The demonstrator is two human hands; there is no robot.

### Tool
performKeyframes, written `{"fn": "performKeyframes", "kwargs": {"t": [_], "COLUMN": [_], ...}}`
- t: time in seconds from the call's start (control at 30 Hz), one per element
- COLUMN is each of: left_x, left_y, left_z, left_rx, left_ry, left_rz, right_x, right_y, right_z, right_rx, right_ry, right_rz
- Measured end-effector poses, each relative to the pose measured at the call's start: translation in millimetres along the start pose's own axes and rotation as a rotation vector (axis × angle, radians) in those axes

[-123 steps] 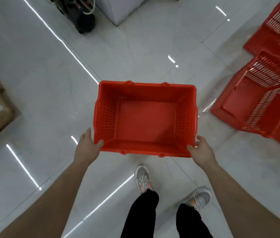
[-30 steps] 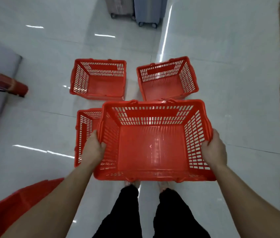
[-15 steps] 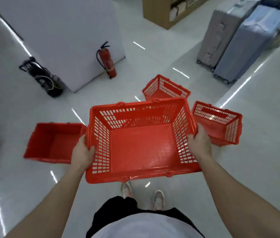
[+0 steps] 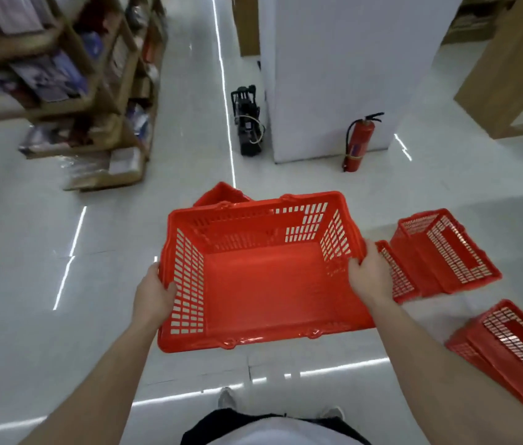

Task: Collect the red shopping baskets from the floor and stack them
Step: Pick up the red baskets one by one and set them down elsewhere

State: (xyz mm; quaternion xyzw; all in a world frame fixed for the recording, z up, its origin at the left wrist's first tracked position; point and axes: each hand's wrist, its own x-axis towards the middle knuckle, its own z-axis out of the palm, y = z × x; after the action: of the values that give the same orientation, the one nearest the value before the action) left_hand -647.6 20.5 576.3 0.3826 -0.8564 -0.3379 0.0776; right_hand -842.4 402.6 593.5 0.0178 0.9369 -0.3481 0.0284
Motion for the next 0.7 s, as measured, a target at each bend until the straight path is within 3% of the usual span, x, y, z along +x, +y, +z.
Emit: {"fn": "performKeyframes", "kwargs": {"t": [0.33,0.7], "left_x": [102,280], "left_y": [-90,-62], "left_z": [-91,-38], "left_rx": [-0.016,0.103], "left_ry": [0.015,-0.148], "left_rz": [-0.093,-0.114], "right_x": [4,122], "right_y": [-122,-125], "right_z": [123,217], "right_rx": [-0.009,0.042], "right_ry": [-0.053,-0.061], "right_rz": [-0.083,0.058]}}
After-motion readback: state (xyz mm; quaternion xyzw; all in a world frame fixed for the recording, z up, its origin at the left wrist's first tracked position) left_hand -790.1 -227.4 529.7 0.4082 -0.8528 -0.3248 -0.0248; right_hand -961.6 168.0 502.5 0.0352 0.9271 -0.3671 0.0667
